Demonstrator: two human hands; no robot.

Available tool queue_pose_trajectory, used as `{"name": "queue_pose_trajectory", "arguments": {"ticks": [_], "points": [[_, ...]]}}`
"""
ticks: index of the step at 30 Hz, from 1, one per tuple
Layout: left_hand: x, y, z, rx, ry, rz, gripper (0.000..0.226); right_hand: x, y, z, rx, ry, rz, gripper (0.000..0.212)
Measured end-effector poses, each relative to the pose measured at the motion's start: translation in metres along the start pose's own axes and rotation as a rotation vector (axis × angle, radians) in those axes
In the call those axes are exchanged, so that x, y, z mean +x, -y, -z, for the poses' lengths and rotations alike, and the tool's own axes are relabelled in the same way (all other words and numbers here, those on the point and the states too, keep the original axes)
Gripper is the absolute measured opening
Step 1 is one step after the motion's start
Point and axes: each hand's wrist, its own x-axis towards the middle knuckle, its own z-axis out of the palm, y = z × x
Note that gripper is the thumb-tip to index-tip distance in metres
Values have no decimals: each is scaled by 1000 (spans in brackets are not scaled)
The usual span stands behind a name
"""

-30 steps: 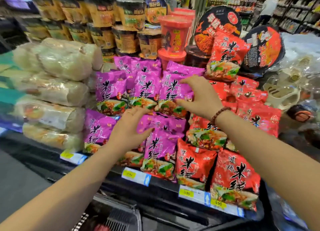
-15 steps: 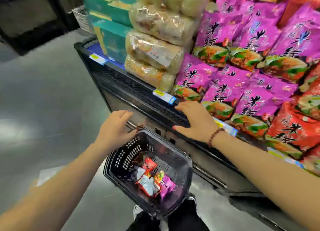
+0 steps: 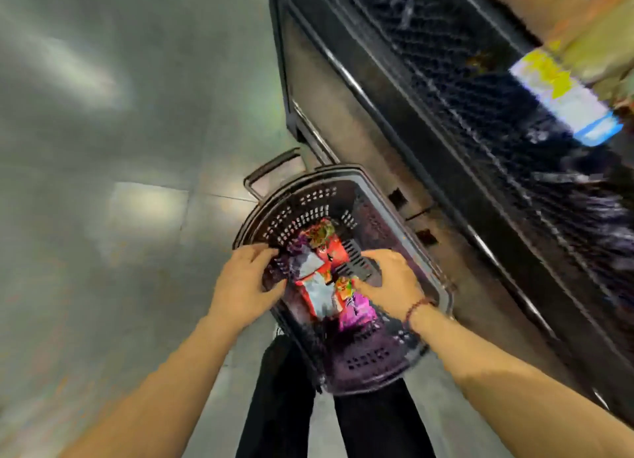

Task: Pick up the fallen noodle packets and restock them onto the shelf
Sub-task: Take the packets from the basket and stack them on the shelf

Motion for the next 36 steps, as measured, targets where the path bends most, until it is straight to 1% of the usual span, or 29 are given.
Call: {"name": "queue_pose_trajectory", "arguments": {"ticks": [2, 6, 8, 11, 14, 16, 22, 24, 25, 28, 31, 33, 34, 36], "points": [[1, 15, -34, -9, -31, 30, 64, 21, -17, -40, 38, 36, -49, 50], [6, 45, -96, -24, -120, 89, 58, 62, -60, -123, 98, 131, -108, 51], [6, 59, -125, -31, -158, 116, 56, 80, -81, -163, 141, 150, -126, 50], [3, 76, -159, -57, -222, 135, 56, 104, -102, -213, 218, 188, -207, 61], [1, 84, -177, -56, -290, 146, 56, 128, -123, -257, 287, 188, -303, 67], [2, 87, -183, -63, -348, 131, 53, 140, -133, -279, 289, 182, -356, 77], [6, 92, -190, -65, -459, 82, 44, 168, -147, -324, 244, 192, -433, 125], [7, 93, -191, -73, -482, 82, 43, 173, -149, -336, 191, 194, -442, 129], [7, 93, -192, -79, -491, 80, 43, 174, -149, -340, 163, 170, -433, 127], [8, 93, -193, -98, -495, 81, 42, 178, -147, -345, 118, 60, -455, 107], [7, 90, -193, -96, -504, 97, 41, 179, -147, -342, 192, 29, -525, 104], [7, 89, -193, -86, -500, 108, 40, 175, -149, -331, 272, 35, -569, 105], [6, 88, -193, -79, -492, 114, 39, 170, -149, -324, 345, 29, -579, 98], [5, 87, -193, -72, -461, 125, 39, 159, -144, -304, 582, -30, -563, 75]]}}
